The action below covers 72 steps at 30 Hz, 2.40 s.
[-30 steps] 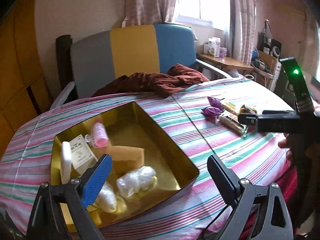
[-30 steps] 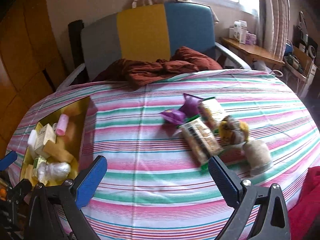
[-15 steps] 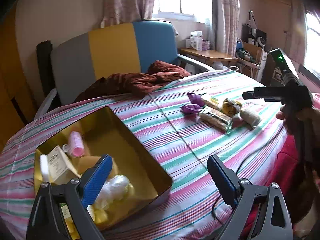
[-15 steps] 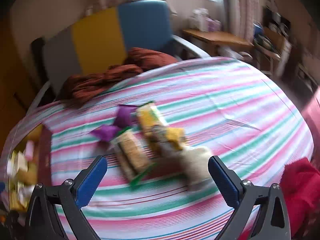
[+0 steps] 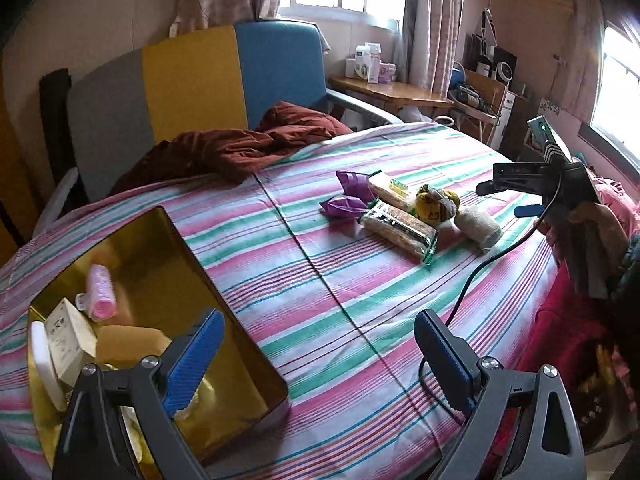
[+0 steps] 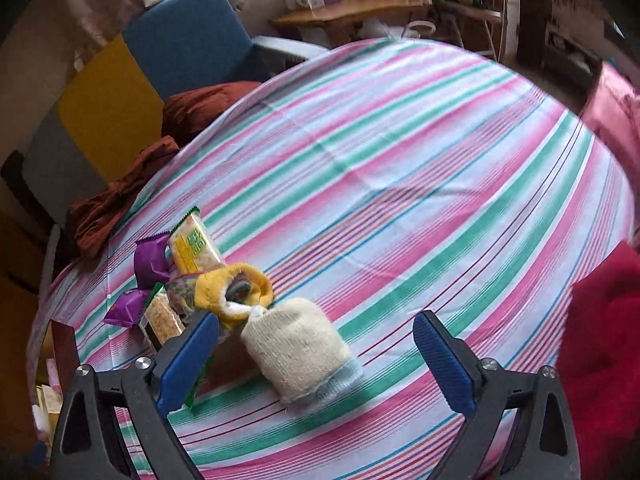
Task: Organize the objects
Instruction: 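Move both open tools from the tray back over the remaining items, then grasp the cracker packet with the left tool while the right tool grasps the yellow sock roll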
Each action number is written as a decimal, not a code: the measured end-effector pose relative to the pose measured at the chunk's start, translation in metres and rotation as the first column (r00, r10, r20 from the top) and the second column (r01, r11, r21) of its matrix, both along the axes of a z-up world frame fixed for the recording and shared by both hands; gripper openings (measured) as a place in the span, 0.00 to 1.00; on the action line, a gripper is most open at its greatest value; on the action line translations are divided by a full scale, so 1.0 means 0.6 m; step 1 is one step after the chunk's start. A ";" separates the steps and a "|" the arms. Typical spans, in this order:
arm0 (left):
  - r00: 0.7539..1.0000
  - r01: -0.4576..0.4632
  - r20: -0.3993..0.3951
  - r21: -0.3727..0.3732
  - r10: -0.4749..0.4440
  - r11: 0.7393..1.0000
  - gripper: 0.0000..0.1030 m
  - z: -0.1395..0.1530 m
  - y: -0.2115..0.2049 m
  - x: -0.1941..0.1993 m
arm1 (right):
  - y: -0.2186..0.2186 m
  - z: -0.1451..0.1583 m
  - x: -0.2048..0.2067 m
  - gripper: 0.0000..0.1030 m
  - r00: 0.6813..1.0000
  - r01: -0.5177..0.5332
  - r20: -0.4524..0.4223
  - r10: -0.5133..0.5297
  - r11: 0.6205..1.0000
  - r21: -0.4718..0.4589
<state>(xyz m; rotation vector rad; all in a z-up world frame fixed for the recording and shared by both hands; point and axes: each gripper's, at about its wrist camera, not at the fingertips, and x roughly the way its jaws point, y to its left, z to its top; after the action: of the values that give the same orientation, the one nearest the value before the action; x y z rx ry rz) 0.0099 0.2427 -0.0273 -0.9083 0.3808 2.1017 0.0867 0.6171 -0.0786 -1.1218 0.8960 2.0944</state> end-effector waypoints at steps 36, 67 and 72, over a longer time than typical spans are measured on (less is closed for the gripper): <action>0.918 -0.020 0.396 -0.035 0.032 0.999 0.84 -0.106 0.281 -0.120 | -0.007 0.000 -0.024 0.90 0.998 -0.041 -0.058 0.040 0.999 -0.019; 0.980 0.060 0.196 -0.112 -0.037 0.992 0.46 -0.149 0.209 -0.070 | -0.018 0.005 -0.029 0.86 0.991 -0.101 -0.089 0.101 0.995 -0.001; 0.979 0.050 0.200 -0.083 -0.032 0.995 0.46 -0.151 0.174 -0.062 | -0.033 0.009 -0.041 0.86 0.987 -0.138 -0.074 0.141 0.990 0.036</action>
<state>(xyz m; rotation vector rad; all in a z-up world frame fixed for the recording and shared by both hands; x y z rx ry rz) -0.0275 0.3473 -0.1180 -1.1412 0.3859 1.9477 0.0619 0.5975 -0.0730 -1.1239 0.8389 2.2710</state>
